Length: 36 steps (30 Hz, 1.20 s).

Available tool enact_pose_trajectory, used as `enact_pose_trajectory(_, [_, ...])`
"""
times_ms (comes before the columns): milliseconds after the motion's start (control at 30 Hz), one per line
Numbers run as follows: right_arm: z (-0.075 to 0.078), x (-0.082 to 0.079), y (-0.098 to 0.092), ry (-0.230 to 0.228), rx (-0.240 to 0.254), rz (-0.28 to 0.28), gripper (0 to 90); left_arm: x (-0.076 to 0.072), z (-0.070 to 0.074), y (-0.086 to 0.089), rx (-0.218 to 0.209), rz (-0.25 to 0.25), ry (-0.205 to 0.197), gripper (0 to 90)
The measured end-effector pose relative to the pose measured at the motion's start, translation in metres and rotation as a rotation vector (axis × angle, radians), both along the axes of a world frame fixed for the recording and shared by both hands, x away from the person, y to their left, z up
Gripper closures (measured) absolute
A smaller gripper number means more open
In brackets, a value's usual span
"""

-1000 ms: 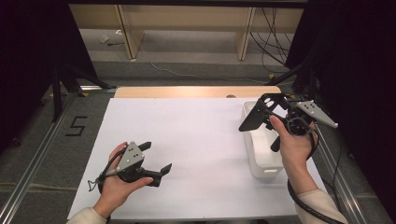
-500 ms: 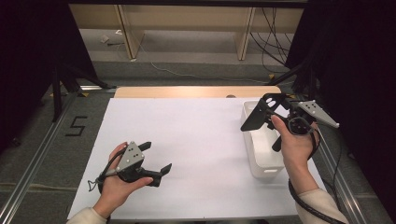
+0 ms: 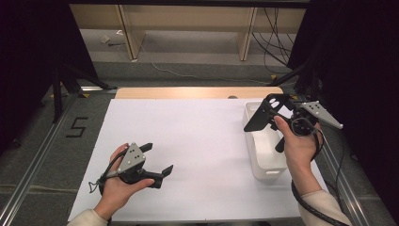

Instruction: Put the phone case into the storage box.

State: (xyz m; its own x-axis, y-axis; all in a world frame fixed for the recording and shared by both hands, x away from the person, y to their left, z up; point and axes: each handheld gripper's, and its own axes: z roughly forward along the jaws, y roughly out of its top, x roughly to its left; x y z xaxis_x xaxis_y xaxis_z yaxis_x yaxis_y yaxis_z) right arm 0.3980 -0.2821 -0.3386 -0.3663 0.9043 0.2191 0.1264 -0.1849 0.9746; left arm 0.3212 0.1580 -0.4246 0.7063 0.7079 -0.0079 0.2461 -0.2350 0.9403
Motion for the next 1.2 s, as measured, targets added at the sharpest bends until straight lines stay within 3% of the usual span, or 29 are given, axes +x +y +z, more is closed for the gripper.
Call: enact_pose_trajectory(1200, [0.0000,0.0017,-0.0088,-0.004,-0.006,-0.033,16.0,-0.0002,0.0004,0.0001,0.000,0.001,-0.003,0.0])
